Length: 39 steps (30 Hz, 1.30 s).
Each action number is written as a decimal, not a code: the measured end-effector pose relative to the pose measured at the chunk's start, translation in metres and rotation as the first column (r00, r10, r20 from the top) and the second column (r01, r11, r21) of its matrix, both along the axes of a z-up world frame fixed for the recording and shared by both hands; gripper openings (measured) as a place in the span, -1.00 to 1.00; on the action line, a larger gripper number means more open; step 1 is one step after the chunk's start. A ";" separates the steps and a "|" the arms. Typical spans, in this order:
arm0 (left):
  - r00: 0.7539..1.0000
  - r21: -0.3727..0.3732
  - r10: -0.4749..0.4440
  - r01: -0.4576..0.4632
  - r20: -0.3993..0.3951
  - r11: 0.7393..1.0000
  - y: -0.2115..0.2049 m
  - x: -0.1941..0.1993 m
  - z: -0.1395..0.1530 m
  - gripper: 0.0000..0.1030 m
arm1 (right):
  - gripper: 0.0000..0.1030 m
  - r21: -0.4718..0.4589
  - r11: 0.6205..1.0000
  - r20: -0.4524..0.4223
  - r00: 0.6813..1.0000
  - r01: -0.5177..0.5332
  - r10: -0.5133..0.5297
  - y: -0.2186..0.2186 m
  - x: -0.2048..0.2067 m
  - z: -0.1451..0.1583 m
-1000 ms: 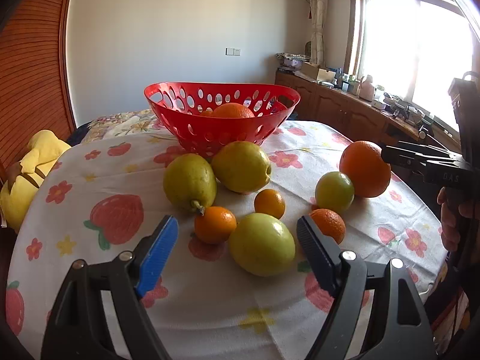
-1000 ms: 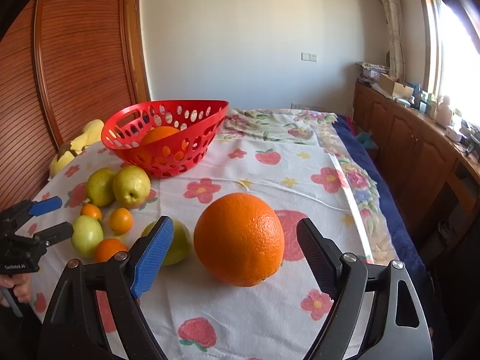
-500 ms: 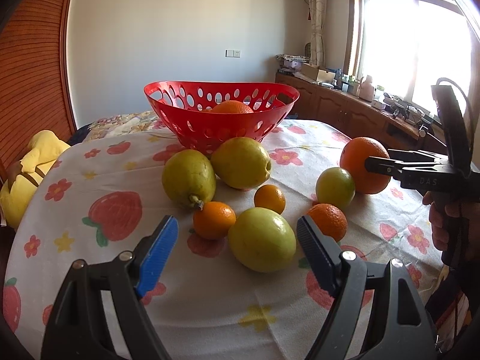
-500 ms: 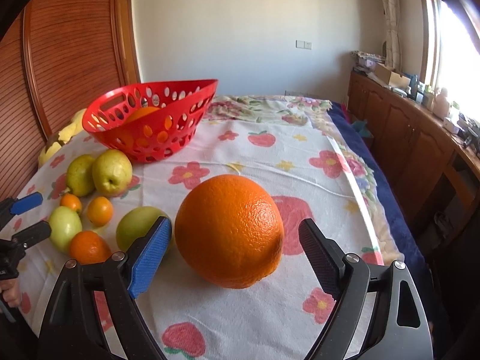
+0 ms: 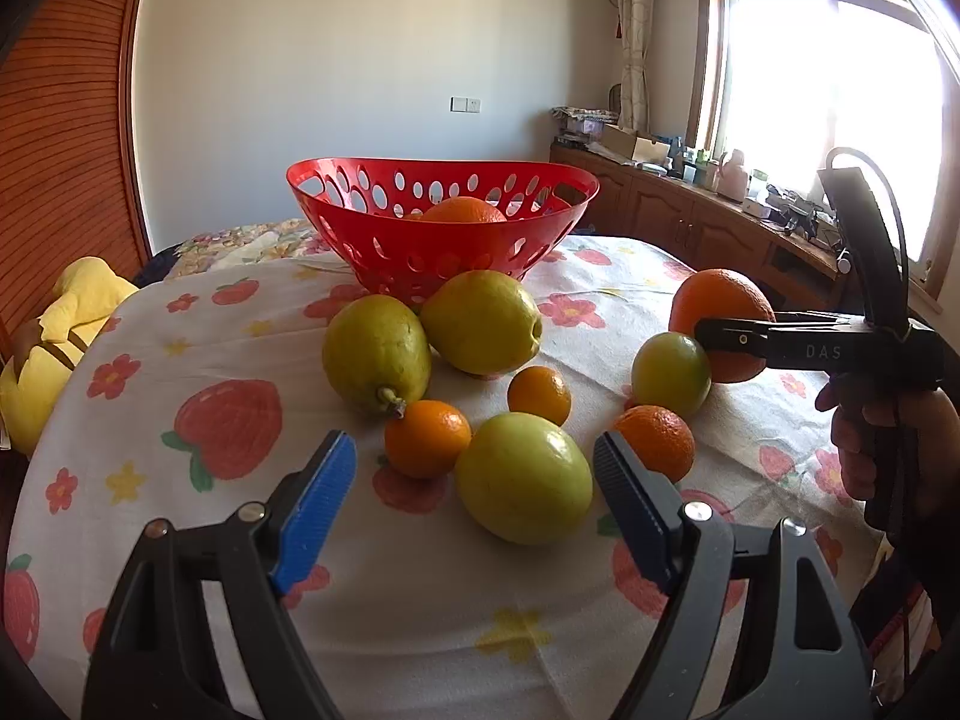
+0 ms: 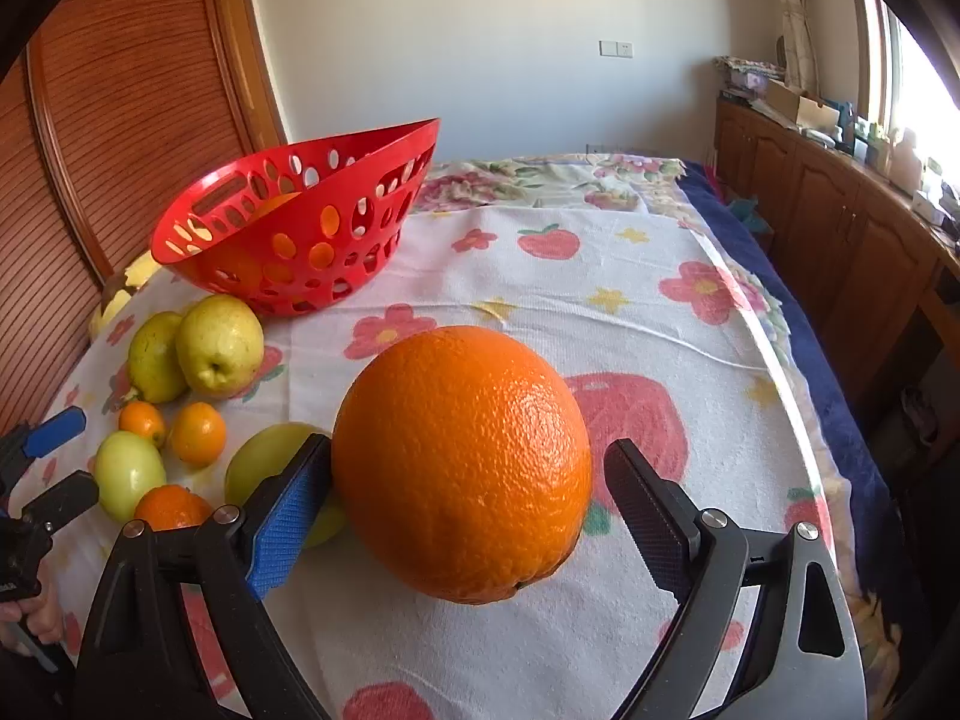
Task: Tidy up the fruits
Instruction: 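Close the right tool around the large orange, then grasp a green apple with the left tool while the right tool holds the orange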
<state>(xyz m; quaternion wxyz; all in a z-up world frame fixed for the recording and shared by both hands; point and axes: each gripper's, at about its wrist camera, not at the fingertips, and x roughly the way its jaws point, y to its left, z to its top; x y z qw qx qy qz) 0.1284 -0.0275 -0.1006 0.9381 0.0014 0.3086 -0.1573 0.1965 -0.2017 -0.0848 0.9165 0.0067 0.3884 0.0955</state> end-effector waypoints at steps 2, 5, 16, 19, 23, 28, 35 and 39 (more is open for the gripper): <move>1.000 0.000 0.001 -0.001 0.000 1.000 0.000 0.000 0.000 0.58 | 0.79 0.008 1.000 0.002 1.000 0.007 -0.007 0.000 0.001 0.000; 1.000 0.001 0.001 -0.001 0.002 1.000 0.000 0.000 -0.001 0.58 | 0.73 0.003 1.000 -0.003 1.000 0.004 -0.004 0.001 0.004 -0.003; 1.000 0.020 -0.004 0.005 -0.017 1.000 -0.005 0.003 -0.002 0.58 | 0.63 -0.004 1.000 -0.003 1.000 -0.013 0.012 0.003 -0.013 -0.002; 1.000 0.022 -0.005 0.005 -0.021 1.000 -0.005 0.004 -0.003 0.58 | 0.63 0.002 1.000 0.009 1.000 -0.022 0.022 0.003 -0.025 0.002; 0.999 0.027 -0.008 0.009 -0.033 1.000 -0.006 0.006 -0.004 0.58 | 0.63 0.008 0.999 0.029 0.999 -0.035 0.035 0.005 -0.043 0.008; 0.999 0.032 -0.011 0.012 -0.037 0.999 -0.007 0.006 -0.004 0.58 | 0.63 0.011 0.998 0.040 0.997 -0.061 0.060 0.013 -0.060 0.008; 0.998 0.025 -0.019 0.020 -0.057 0.999 -0.007 0.006 -0.004 0.52 | 0.63 -0.013 0.998 0.028 0.997 -0.067 0.068 0.019 -0.063 -0.003; 0.997 0.016 -0.029 0.030 -0.075 0.999 -0.009 0.006 -0.001 0.30 | 0.63 -0.004 0.998 0.027 0.997 -0.066 0.066 0.018 -0.062 -0.005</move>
